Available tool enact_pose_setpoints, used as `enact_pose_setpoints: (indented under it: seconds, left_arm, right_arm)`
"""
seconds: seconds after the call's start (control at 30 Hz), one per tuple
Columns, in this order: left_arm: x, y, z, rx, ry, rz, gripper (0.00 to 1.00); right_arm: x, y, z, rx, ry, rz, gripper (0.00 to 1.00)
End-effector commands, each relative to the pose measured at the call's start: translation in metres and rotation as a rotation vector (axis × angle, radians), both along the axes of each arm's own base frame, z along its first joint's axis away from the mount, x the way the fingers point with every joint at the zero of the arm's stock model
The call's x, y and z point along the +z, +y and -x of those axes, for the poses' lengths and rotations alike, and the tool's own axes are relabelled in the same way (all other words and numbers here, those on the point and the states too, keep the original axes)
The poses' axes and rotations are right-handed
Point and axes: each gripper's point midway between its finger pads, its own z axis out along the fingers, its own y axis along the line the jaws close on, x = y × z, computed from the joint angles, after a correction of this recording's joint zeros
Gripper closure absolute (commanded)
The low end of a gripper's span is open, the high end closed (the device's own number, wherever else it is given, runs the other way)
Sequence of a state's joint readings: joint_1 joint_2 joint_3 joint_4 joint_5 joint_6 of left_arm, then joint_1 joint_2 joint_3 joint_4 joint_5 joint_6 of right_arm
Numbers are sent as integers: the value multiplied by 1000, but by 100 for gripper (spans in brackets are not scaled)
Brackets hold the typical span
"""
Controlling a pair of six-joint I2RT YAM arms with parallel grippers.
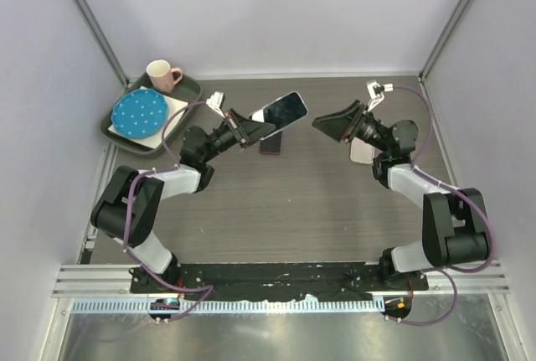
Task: Take the phone out of the phone case
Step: Adjust the phone.
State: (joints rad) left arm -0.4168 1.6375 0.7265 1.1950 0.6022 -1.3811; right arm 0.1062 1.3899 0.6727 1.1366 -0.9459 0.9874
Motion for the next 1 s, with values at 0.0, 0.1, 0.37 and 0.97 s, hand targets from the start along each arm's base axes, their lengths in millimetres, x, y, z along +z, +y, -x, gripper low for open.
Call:
enact_pose_setpoints:
  seconds: [0.0, 0.1, 0.37, 0.97]
  left_arm:
    - [48, 2, 17, -20, -134, 121, 100]
    - [58, -1, 25, -49, -168, 141, 100]
    - [68, -5, 34, -93, -154, 186, 100]
    - [81, -3, 37, -127, -78, 246, 100]
  right_arm:
    - [15, 9, -1, 51, -55, -48, 41]
    - [9, 9, -6, 47, -42, -59, 40]
    - [36, 10, 8, 125, -130, -143, 47]
    - [92, 15, 65, 209, -480, -57, 70]
